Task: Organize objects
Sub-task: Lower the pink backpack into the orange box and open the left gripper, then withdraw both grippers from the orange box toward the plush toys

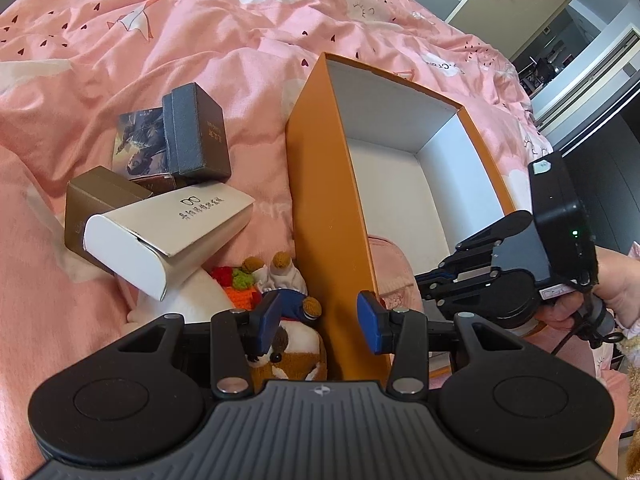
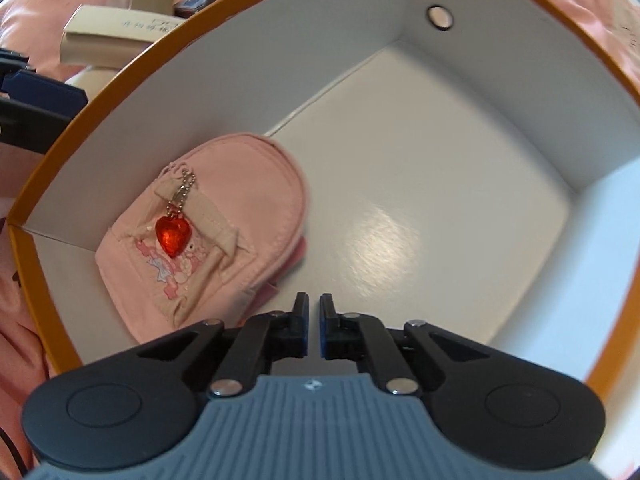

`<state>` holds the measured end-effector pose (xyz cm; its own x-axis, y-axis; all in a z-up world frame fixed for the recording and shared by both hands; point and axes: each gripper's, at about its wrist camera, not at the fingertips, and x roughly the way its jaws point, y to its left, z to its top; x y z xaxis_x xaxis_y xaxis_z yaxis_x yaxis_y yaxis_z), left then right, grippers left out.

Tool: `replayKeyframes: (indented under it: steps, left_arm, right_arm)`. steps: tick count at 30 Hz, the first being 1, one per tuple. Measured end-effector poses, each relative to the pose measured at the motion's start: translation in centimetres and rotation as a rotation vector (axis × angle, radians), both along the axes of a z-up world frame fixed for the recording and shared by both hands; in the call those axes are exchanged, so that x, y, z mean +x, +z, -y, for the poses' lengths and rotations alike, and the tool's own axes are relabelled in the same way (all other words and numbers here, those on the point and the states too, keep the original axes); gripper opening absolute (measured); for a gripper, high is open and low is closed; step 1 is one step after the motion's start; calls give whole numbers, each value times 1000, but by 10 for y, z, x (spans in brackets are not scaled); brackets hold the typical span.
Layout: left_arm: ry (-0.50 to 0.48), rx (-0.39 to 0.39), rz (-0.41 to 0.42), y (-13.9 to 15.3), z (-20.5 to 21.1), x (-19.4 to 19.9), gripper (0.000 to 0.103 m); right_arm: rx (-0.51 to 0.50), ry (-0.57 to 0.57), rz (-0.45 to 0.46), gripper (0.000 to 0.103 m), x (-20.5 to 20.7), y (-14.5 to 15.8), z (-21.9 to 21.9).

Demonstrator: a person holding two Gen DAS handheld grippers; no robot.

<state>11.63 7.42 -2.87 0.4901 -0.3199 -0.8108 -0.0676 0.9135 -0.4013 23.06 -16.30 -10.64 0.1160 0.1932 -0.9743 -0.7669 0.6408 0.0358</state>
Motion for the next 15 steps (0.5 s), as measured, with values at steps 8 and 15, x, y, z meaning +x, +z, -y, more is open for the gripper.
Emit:
replayKeyframes:
  steps: [8,15]
  left_arm:
    - [6,-14,-3,-2,-3,1,49]
    - [3,-19,7,0,-4,-1,49]
  right_arm:
    - [26,50,-37,0,-1,-9,-10]
    - [-14,10,-35,2,1,-7,-11]
